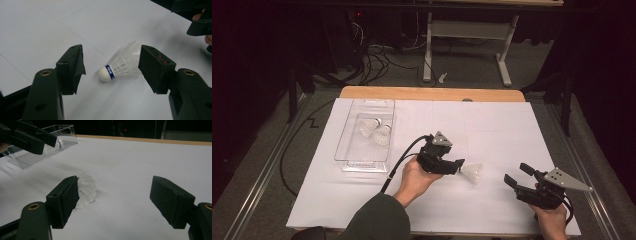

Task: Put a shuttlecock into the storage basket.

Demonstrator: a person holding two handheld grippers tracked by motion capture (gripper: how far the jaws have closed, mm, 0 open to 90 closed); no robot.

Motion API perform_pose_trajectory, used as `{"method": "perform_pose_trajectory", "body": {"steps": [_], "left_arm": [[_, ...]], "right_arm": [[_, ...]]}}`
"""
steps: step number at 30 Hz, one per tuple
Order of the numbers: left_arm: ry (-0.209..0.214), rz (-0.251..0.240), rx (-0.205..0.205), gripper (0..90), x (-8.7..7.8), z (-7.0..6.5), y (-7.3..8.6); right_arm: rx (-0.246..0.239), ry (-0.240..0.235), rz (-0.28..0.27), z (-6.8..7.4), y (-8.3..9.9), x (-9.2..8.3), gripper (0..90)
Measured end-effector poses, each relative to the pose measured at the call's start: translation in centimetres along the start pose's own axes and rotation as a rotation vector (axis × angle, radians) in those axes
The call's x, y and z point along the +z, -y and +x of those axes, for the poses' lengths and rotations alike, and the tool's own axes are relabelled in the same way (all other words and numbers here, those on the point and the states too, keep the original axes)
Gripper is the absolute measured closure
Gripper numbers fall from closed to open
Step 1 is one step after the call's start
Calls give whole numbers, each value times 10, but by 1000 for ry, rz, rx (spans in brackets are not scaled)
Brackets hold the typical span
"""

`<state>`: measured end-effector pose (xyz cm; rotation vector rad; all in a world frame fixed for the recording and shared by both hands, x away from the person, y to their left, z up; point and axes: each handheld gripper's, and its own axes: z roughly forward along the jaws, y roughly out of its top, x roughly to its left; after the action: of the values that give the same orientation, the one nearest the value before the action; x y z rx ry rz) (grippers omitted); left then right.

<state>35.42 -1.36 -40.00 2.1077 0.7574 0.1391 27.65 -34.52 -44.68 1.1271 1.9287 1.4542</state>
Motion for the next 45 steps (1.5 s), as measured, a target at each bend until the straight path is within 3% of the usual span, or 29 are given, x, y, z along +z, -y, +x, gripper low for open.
{"method": "perform_pose_trajectory", "body": {"steps": [30,45], "left_arm": [[25,38,51,355,28,-27,-12],[13,78,38,353,46,-31,-11]], "right_arm": [[7,2,-6,-1,0,-1,237],[8,1,-5,-1,0,-1,237]]}}
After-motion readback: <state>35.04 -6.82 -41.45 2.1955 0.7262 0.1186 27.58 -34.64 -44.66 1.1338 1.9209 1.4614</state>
